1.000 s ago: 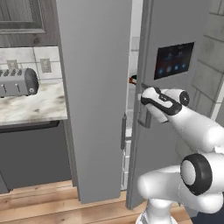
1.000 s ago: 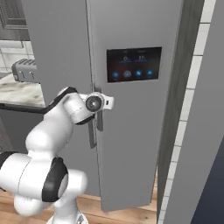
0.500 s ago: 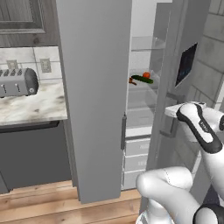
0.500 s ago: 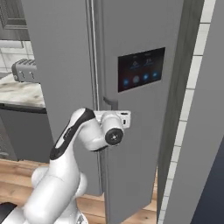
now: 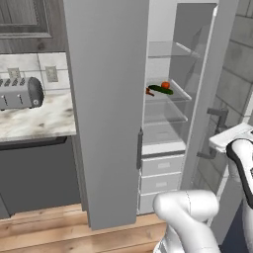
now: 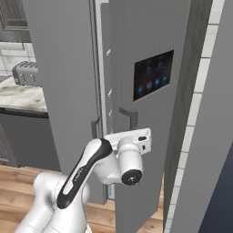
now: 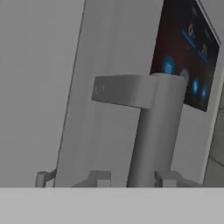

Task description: Open the fridge, remove the apple, cucumber, and chicken drumstick, and place them on any counter.

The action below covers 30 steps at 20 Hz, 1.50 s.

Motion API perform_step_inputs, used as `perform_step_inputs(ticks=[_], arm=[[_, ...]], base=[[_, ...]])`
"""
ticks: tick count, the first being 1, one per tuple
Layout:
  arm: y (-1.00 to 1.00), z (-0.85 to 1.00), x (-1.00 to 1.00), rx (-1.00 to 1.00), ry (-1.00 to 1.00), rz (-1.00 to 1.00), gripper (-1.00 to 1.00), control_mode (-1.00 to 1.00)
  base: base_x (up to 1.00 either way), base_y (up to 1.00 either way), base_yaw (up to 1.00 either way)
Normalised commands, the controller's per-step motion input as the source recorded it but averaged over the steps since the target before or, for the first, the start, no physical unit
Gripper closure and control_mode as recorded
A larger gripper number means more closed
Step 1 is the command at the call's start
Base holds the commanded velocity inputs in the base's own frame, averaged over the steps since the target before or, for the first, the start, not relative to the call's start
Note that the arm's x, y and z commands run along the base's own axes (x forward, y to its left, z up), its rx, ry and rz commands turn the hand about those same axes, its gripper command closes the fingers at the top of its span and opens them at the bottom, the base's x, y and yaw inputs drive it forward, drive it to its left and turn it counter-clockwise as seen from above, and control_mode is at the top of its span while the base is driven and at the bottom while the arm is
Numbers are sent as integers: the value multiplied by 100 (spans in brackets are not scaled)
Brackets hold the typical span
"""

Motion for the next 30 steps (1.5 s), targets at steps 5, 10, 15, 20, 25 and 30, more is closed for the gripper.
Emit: perform_step_inputs(ticks=[5,10,15,20,25,30], arm=[[5,0,-96,-16,0,24,100,-100],[24,2,-84,-16,0,19,100,-100],[77,44,-13,-15,7,1,100,-100],[99,67,21,-16,20,-19,100,-100],[87,61,42,-17,33,-39,100,-100],[60,43,48,-17,38,-55,100,-100]], base=[[0,0,0],[0,0,0],[0,0,0],[0,0,0],[0,0,0],[0,0,0]])
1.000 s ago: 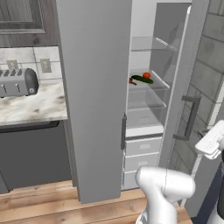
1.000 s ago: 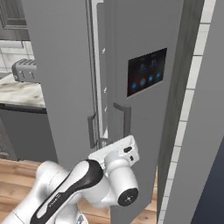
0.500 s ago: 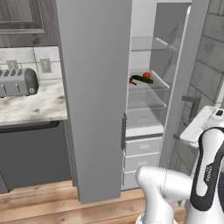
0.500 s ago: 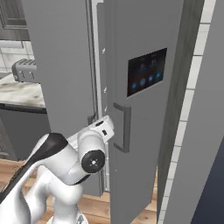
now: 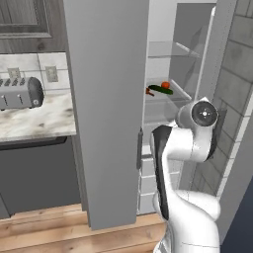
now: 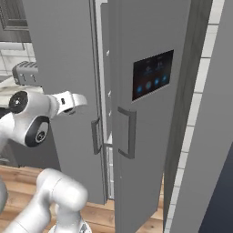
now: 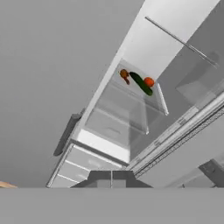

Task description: Open the fridge, remove the apple, cucumber, and chicken drumstick, and place them on any counter.

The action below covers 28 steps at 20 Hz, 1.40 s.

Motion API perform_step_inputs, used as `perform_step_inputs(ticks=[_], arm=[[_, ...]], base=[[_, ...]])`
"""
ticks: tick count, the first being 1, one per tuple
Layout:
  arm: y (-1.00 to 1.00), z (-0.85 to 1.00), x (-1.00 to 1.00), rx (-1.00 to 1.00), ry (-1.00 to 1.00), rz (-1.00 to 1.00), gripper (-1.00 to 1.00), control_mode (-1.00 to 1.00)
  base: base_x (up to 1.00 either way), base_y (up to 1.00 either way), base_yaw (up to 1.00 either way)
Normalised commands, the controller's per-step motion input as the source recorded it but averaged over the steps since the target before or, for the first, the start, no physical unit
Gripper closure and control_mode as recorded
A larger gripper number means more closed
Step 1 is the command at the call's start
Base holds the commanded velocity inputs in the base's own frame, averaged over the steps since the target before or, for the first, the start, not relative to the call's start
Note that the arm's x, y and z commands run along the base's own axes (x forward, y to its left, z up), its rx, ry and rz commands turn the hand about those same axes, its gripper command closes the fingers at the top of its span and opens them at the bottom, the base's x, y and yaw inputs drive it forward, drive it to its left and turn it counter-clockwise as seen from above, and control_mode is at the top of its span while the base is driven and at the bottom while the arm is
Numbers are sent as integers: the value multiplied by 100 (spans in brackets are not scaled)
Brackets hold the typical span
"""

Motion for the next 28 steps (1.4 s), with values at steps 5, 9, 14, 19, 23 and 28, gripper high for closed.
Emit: perform_step_inputs(ticks=[5,9,14,19,23,28], arm=[[39,7,75,-12,28,-56,100,-100],[15,0,98,-6,14,-47,100,-100],[-37,0,92,0,28,-23,100,-100],[-63,-1,30,-1,16,-12,100,-100],[-67,-21,0,-10,2,-1,100,-100],[-56,-39,0,-14,0,0,100,-100]], base=[[0,0,0],[0,0,0],[0,0,0],[0,0,0],[0,0,0],[0,0,0]])
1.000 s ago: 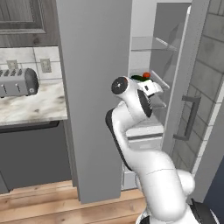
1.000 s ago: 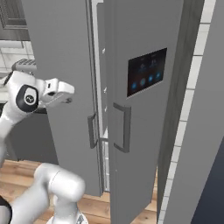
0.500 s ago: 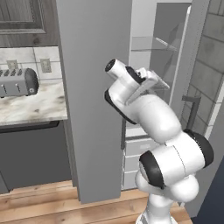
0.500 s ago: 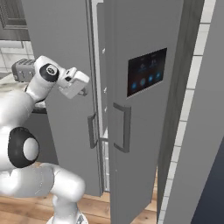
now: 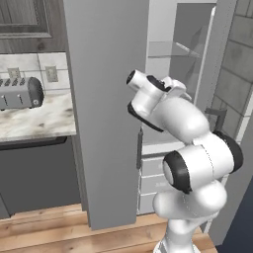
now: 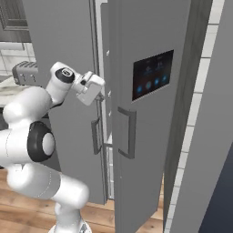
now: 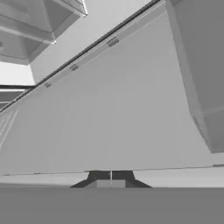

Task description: Open the fridge, remove the apple, cucumber, and chicken drumstick, and place them on any counter.

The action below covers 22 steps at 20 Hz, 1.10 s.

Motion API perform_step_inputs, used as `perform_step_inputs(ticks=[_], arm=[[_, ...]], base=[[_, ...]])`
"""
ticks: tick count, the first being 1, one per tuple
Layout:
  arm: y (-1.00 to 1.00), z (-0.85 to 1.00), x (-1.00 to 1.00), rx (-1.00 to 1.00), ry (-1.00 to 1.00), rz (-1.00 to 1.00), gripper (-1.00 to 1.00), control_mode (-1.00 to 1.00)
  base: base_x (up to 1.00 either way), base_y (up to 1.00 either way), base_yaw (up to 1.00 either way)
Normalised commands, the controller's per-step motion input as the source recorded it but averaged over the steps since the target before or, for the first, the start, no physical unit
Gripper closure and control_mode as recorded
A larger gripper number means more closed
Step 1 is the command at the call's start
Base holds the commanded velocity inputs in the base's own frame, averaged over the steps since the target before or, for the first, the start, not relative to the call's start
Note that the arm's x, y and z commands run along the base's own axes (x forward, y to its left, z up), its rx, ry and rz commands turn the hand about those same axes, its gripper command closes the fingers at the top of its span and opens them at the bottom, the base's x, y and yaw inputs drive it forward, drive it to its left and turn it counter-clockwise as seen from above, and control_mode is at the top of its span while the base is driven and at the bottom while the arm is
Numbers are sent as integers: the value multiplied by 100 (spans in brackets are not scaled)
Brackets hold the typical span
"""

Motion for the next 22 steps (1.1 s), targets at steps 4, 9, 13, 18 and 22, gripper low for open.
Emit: perform_step_inputs(ticks=[4,9,13,18,22], arm=[[-72,-22,0,-10,0,0,100,-100],[-76,-5,-16,-8,0,0,100,-100],[-84,-14,-32,-5,0,-1,100,-100],[-95,-21,-58,-3,0,-2,100,-100],[-99,-29,-87,-1,0,-5,100,-100]], base=[[0,0,0],[0,0,0],[0,0,0],[0,0,0],[0,0,0]])
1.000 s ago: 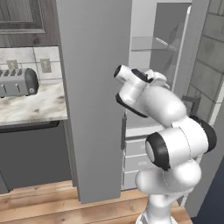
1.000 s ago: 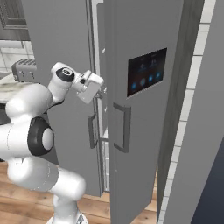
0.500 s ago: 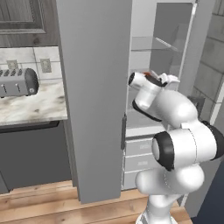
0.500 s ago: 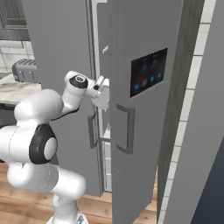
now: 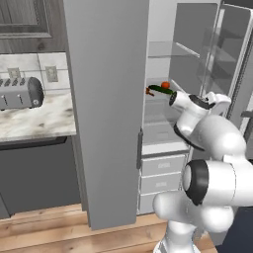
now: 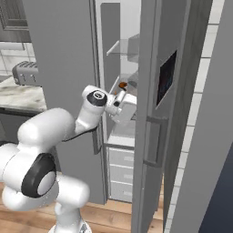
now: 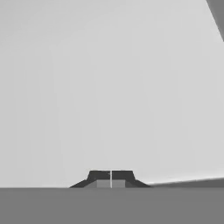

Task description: Open the fridge, remove the apple, cucumber, and chicken drumstick, and place them on any counter.

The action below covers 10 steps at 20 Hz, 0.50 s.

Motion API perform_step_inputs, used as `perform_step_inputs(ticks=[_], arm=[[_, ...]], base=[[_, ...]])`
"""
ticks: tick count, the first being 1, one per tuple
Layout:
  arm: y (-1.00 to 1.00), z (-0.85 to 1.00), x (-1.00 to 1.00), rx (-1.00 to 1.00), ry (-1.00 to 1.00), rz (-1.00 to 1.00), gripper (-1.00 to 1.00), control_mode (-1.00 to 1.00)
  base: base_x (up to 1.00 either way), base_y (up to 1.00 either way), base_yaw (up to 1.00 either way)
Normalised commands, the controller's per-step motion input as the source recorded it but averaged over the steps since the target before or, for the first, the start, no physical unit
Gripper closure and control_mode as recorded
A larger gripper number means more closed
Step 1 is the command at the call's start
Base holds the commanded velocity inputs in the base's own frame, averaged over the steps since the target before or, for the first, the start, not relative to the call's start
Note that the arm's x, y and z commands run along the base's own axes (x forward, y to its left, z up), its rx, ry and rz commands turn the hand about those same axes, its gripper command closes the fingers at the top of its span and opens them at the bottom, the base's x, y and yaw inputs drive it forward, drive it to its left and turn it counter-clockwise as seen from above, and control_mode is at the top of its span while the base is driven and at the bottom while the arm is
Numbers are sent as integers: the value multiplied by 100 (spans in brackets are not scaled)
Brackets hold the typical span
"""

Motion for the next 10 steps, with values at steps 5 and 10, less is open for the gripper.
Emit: perform_step_inputs(ticks=[5,10], arm=[[-100,-10,-67,1,0,-8,100,-100],[-100,0,-54,1,0,-7,100,-100]], base=[[0,0,0],[0,0,0]])
